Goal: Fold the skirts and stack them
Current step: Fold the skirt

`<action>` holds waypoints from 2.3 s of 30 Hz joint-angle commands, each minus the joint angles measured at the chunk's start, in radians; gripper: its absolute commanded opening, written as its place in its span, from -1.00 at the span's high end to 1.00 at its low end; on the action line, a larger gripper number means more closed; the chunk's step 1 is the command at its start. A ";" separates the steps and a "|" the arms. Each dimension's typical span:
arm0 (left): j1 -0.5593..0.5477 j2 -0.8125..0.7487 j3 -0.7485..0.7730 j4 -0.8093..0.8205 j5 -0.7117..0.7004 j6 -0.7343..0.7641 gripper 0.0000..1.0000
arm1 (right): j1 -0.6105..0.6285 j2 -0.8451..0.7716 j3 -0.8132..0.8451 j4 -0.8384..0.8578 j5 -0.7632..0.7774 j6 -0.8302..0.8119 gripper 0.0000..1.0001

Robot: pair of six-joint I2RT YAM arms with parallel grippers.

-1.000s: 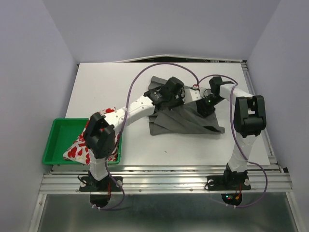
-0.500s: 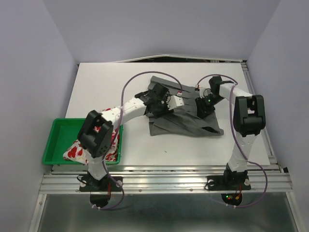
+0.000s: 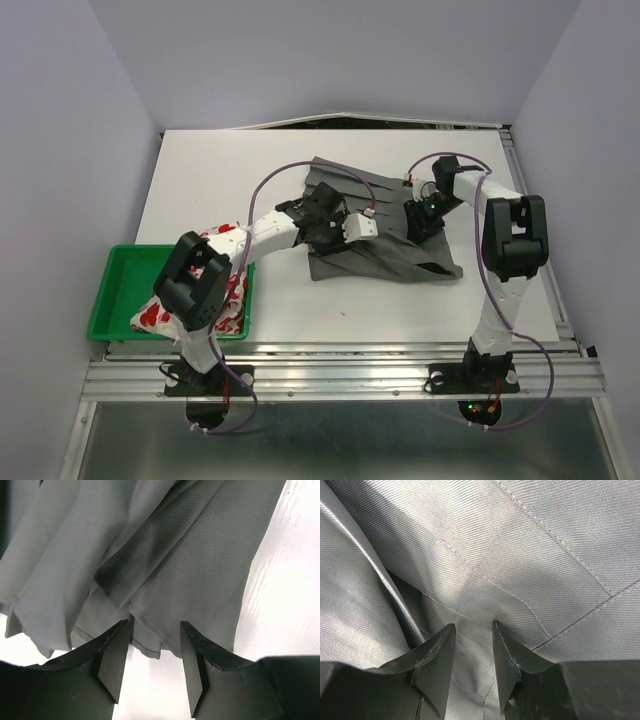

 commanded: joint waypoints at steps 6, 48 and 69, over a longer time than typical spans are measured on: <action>-0.008 0.090 0.029 0.121 -0.031 0.090 -0.13 | 0.003 0.068 0.009 0.061 0.069 -0.029 0.16; -0.304 -0.283 -0.172 -0.248 0.192 -0.091 -0.18 | -0.006 -0.433 -0.178 -0.019 0.153 -0.467 -0.52; -0.241 -0.188 -0.190 0.000 0.245 -0.324 -0.19 | -0.135 -0.852 -0.946 0.438 0.120 -1.297 -0.25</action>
